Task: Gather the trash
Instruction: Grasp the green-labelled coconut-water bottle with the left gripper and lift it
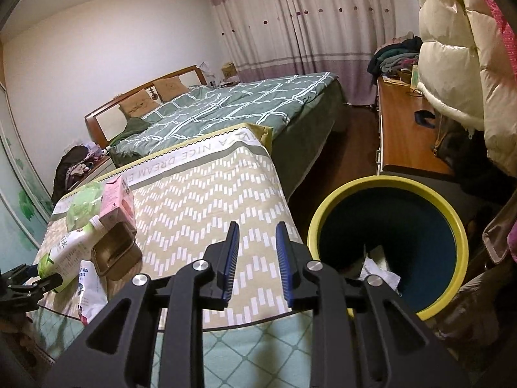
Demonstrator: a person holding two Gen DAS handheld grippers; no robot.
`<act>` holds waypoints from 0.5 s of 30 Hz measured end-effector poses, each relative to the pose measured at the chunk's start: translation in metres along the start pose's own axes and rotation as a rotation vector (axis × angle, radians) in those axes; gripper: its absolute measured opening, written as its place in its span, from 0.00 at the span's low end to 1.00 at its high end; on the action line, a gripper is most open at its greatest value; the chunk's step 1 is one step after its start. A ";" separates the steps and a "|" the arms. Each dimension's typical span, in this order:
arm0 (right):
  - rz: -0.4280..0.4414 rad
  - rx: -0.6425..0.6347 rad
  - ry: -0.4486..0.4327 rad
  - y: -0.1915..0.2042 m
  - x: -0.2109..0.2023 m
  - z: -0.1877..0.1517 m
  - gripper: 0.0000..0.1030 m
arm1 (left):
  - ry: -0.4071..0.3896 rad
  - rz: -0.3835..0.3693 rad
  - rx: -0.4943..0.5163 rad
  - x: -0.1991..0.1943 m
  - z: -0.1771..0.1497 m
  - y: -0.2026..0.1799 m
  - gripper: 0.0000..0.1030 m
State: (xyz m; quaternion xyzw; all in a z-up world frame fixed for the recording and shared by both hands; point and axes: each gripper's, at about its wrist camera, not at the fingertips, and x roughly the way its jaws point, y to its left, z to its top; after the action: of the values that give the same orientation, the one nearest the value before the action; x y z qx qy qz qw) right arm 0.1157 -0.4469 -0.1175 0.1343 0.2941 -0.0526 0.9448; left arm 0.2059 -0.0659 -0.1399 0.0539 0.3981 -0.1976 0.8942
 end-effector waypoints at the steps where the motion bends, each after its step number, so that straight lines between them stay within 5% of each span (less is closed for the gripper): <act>1: 0.000 0.001 0.001 0.000 0.000 0.000 0.22 | 0.001 -0.005 0.008 0.000 0.000 -0.001 0.74; 8: 0.004 0.001 0.001 0.000 0.000 0.000 0.22 | 0.012 -0.031 0.007 0.002 -0.003 -0.002 0.54; 15: 0.004 0.001 0.001 0.000 0.000 0.000 0.22 | -0.032 0.017 0.036 -0.018 0.001 -0.007 0.53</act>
State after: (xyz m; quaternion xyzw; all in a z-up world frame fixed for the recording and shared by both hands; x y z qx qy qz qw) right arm 0.1160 -0.4468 -0.1177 0.1354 0.2943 -0.0510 0.9447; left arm 0.1926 -0.0670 -0.1255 0.0701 0.3798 -0.1979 0.9009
